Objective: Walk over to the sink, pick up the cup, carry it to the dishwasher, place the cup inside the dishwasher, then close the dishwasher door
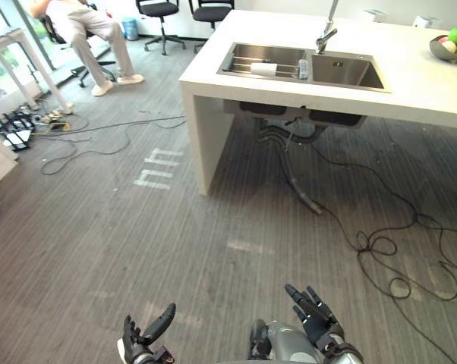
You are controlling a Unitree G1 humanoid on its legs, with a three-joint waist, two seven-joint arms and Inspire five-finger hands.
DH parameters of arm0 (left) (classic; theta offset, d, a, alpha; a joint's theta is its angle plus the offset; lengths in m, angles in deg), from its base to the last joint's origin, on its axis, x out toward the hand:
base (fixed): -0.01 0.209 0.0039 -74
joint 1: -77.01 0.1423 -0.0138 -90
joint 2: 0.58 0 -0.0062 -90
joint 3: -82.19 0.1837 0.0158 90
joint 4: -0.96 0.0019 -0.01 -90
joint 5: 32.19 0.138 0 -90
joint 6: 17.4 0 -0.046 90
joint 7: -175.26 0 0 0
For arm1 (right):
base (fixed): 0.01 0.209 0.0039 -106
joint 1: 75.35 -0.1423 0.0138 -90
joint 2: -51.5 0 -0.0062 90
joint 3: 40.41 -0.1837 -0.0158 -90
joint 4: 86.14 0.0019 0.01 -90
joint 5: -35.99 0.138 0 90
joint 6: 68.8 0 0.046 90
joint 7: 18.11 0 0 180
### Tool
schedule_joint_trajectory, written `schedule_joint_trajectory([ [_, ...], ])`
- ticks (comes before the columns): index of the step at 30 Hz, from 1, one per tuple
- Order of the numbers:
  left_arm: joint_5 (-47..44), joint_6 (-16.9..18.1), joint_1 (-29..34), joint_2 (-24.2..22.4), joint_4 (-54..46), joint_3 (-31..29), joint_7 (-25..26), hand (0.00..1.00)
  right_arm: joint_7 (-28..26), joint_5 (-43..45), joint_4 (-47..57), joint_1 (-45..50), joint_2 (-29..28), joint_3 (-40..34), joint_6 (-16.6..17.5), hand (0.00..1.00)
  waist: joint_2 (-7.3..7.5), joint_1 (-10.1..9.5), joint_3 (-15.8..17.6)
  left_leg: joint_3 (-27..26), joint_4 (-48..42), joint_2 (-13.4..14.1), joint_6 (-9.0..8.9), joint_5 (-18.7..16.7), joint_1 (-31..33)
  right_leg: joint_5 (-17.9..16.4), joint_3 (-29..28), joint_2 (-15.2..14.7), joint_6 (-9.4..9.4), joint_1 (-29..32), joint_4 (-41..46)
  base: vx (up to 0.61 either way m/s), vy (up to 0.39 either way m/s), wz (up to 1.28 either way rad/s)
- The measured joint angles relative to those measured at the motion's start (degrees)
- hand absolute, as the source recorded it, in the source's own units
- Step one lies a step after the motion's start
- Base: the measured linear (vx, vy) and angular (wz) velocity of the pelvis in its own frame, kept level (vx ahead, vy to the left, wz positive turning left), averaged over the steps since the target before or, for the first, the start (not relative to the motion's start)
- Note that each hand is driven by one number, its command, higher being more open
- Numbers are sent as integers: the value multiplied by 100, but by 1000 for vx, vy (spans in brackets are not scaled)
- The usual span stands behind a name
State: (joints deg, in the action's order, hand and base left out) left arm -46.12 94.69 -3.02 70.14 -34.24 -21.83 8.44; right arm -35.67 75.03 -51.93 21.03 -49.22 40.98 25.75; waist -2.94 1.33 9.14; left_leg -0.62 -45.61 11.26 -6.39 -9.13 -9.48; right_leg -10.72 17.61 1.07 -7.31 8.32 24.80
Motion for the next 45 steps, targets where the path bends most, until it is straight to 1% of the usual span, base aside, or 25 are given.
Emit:
schedule_joint_trajectory([
  [2, 236, 47, 15, 2, -84, 11, -2, 100, 10, 3, -67, 5, -7, 28, -43, 100, -7, -33, 26, -181, -1562, 234, 44, -50, 663, -22, -127, 279, -44, -773, -625, 561, -130, -32],
  [4, 589, 94, 132, 23, -435, 198, 20, 100, 14, 3, -105, 12, -4, 139, -79, 100, 39, -102, 66, -233, -2146, 127, 188, -262, 1551, -22, -417, 444, -52, -1644, -1347, 698, -127, -55],
  [7, 969, 105, 218, 80, -1072, 500, 21, 100, 67, 14, -163, -196, 28, 355, -172, 100, 97, -302, 190, -570, -1242, -93, 438, -606, 2335, -14, -919, 328, -42, -2140, -1721, 465, 11, -92],
  [8, 1196, 104, 211, 169, -1272, 717, 31, 100, 126, 17, -174, -278, 10, 444, -200, 100, 156, -371, 239, -822, -240, -249, 505, -629, 2561, -39, -1107, 173, 0, -2330, -1830, 473, 113, -90],
  [10, 1851, 97, 218, 306, -1554, 1152, 146, 100, 170, 14, -176, -364, 43, 465, -201, 100, 137, -385, 226, -970, 1902, -558, 435, -112, 2727, -173, -1339, -57, 159, -2513, -1948, 578, 216, -86],
  [11, 2305, 87, 286, 399, -1888, 1507, 394, 100, 176, 11, -171, -388, 108, 606, -180, 100, -34, -450, 137, -943, 3331, -551, 216, 417, 2785, -341, -1610, -42, 262, -2659, -2174, 513, 264, -83],
  [12, 2569, 66, 255, 463, -2108, 1714, 539, 100, 200, 1, -224, -444, 146, 730, -182, 100, -155, -493, 152, -940, 3340, -438, 115, 1159, 2839, -431, -1799, -4, 354, -2842, -2315, 519, 297, -86],
  [14, 3149, 16, -37, 575, -2439, 1976, 939, 100, 251, -30, -335, -596, 99, 914, -199, 100, -116, -520, 203, -935, 2621, -437, 97, 1366, 3149, -517, -2137, -98, 277, -2870, -2251, 478, 313, -36],
  [15, 3367, -44, -134, 612, -2723, 2079, 1042, 100, 271, -37, -358, -634, 82, 911, -195, 100, -124, -510, 211, -894, 2317, -450, 298, 1259, 3300, -499, -2230, -114, 289, -2835, -2173, 586, 380, 0],
  [16, 3647, -213, -141, 691, -3321, 2203, 1125, 100, 308, -61, -498, -692, 70, 919, -203, 100, -114, -514, 225, -888, 2023, -461, 712, 1008, 3319, -453, -2274, -171, 365, -2808, -1962, 504, 294, 2],
  [17, 3732, -292, -128, 737, -3651, 2244, 1132, 100, 339, -110, -555, -686, 69, 919, -207, 100, -113, -509, 225, -898, 1911, -471, 799, 902, 3280, -428, -2292, -182, 405, -2801, -1784, 599, 301, 1],
  [21, 3941, -472, -397, 1397, -5564, 2258, 1120, 100, 582, -270, -522, -461, 80, 896, -202, 100, 48, -344, 52, -1091, 2427, -885, 948, 591, 2328, 273, -2256, -453, 1147, -2105, 547, 457, 146, 4],
  [22, 3977, -470, -601, 1603, -5904, 2210, 1081, 100, 690, -282, -495, -413, 87, 893, -197, 100, 107, -316, -22, -1095, 2777, -996, 961, 582, 1959, 1011, -2076, -586, 1781, -1696, 1413, 420, 112, 4],
  [23, 3977, -464, -699, 1693, -6032, 2200, 1080, 100, 739, -290, -484, -398, 88, 889, -197, 100, 131, -293, -32, -1093, 2977, -1039, 963, 580, 1731, 1522, -1913, -695, 1919, -1524, 1801, 407, 99, -8],
  [24, 3971, -463, -836, 1806, -6270, 2188, 1084, 100, 794, -325, -423, -369, 84, 888, -195, 100, 219, -292, -45, -1168, 3310, -1111, 949, 527, 1271, 1982, -1481, -1081, 1729, -1064, 2798, 323, 68, -25],
  [26, 3973, -577, -910, 1886, -6500, 2182, 1172, 100, 840, -409, -210, -362, 104, 897, -174, 100, 248, -298, -72, -1410, 3592, -1115, 902, 359, 697, 1178, -938, -1609, 836, -210, 4005, 368, 44, -54],
  [27, 3973, -697, -940, 1928, -6575, 2245, 1195, 100, 878, -436, -45, -375, 67, 897, -110, 100, 226, -185, -88, -1435, 3746, -1035, 841, 303, 364, 649, -651, -1696, 744, 181, 4007, 369, 4, -36],
  [29, 3832, -873, -1066, 1964, -6571, 2450, 1187, 100, 882, -446, 130, -413, -66, 896, -74, 100, 189, -27, -83, -1394, 3918, -768, 736, 243, 10, 129, -146, -1589, 781, 646, 2808, 424, -105, 7],
  [31, 3667, -941, -1099, 1965, -6566, 2529, 1188, 100, 867, -517, 245, -396, -126, 907, -116, 100, 198, -9, -87, -1383, 3916, -584, 533, 111, -139, 181, -27, -1395, 800, 734, 1265, 345, -178, 12],
  [32, 3580, -960, -1096, 1994, -6566, 2549, 1183, 100, 868, -552, 284, -361, -141, 922, -148, 100, 231, -20, -107, -1375, 3906, -531, 379, -17, -237, 490, -85, -1277, 787, 710, 309, 396, -269, 14],
  [33, 3519, -1018, -1063, 2118, -6568, 2556, 1173, 100, 871, -565, 301, -225, -219, 946, -181, 100, 513, -52, -242, -1319, 3795, -660, 166, -236, -347, 1736, -428, -1267, 719, 690, -516, 520, -367, -5],
  [34, 3519, -1141, -914, 1953, -6510, 2512, 1177, 100, 881, -635, 303, -241, -151, 986, -257, 100, 254, -112, -295, -1357, 3603, -399, 43, -421, -421, 1351, -502, -1033, 863, 582, -421, 503, -351, -14],
  [37, 3685, -1388, -857, 1607, -6503, 2678, 1016, 100, 818, -773, 346, -281, 40, 1021, -608, 100, -5, -142, -375, -1389, 3371, 63, 34, -413, -402, 1120, -405, -584, 689, 387, -631, 353, -266, -14],
  [42, 4108, -1776, -865, 1571, -6123, 2850, 520, 100, 568, -774, 445, -180, 227, 1024, -991, 100, 7, -40, -386, -1408, 1767, 453, 243, 40, 298, 931, -167, -472, 633, -212, -1254, 174, -169, 18],
  [45, 4282, -1853, -976, 1656, -6047, 2864, 189, 100, 543, -762, 440, -92, 311, 1010, -1124, 100, -5, -36, -471, -1862, 2426, 449, 265, 27, 589, 1138, 161, -519, 593, -476, -1763, 125, -30, 52],
])
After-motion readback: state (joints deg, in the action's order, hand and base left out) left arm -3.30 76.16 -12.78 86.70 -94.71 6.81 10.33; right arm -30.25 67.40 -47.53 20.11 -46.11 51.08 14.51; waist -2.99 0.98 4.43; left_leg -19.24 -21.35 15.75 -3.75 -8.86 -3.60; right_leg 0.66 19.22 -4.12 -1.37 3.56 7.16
